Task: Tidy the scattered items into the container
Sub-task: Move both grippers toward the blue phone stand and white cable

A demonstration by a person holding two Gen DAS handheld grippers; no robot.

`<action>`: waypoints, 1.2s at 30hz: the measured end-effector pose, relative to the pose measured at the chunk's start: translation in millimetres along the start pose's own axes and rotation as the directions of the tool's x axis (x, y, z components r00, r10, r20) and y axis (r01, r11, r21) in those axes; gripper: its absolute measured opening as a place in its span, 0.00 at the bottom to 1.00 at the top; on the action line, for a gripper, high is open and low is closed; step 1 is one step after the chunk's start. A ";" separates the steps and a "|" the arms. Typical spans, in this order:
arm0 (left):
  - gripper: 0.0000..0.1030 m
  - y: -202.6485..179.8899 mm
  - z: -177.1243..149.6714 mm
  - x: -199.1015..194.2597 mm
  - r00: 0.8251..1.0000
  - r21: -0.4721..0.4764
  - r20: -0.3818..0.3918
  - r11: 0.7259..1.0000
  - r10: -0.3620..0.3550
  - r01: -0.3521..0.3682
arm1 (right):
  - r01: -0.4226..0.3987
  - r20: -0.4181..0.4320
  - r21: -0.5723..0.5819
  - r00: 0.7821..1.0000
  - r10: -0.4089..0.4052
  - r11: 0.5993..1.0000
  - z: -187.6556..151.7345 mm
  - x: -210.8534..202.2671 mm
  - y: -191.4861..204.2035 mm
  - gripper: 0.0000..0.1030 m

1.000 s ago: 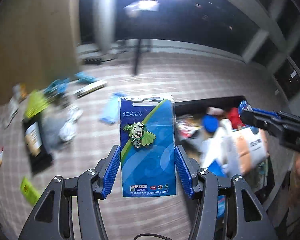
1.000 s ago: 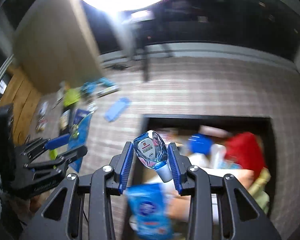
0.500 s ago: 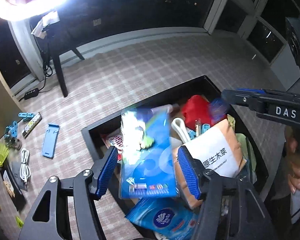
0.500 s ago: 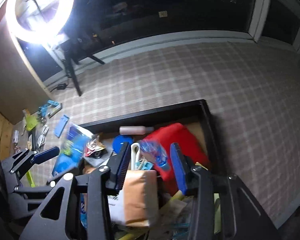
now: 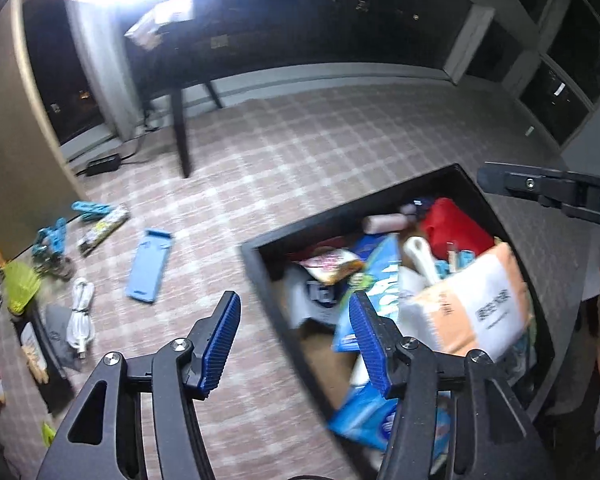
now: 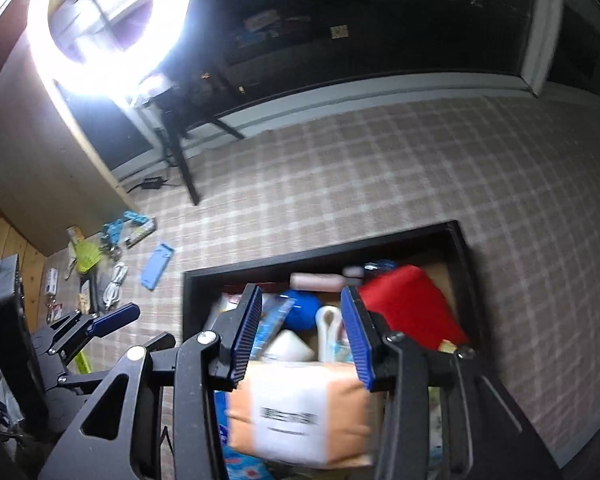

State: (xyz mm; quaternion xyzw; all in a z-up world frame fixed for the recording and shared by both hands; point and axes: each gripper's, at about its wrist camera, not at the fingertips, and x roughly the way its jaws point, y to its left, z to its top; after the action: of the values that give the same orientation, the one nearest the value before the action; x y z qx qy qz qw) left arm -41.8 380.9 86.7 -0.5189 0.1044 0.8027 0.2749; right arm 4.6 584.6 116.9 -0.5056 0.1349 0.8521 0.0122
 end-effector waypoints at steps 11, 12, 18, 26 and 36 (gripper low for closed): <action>0.48 106.5 -14.0 2.8 0.992 -0.126 -0.031 0.984 0.124 -0.127 | -0.054 -0.066 -0.109 0.997 0.047 0.993 12.2 44.5 94.1 0.39; 0.48 115.5 -15.2 3.9 0.991 -0.135 -0.037 0.982 0.130 -0.134 | -0.054 -0.072 -0.117 0.996 0.045 0.992 13.2 50.2 101.7 0.39; 0.42 176.7 -25.8 21.0 0.978 -0.188 -0.086 0.961 0.189 -0.203 | -0.102 -0.159 -0.087 0.983 0.088 0.991 17.7 98.8 141.9 0.39; 0.39 204.5 -31.3 42.2 0.977 -0.177 -0.113 0.964 0.179 -0.197 | -0.046 -0.296 0.020 0.954 0.050 0.999 22.3 183.9 172.3 0.40; 0.34 207.6 -29.9 63.7 0.979 -0.162 -0.125 0.970 0.160 -0.179 | 0.052 -0.325 0.014 0.945 -0.045 0.999 20.4 222.7 201.5 0.40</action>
State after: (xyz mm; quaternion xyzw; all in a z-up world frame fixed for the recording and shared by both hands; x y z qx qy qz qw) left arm -152.5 216.9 -7.6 -0.5739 0.0936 0.7990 0.1531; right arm -153.3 369.7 -22.6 -0.6420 0.1323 0.7550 0.0163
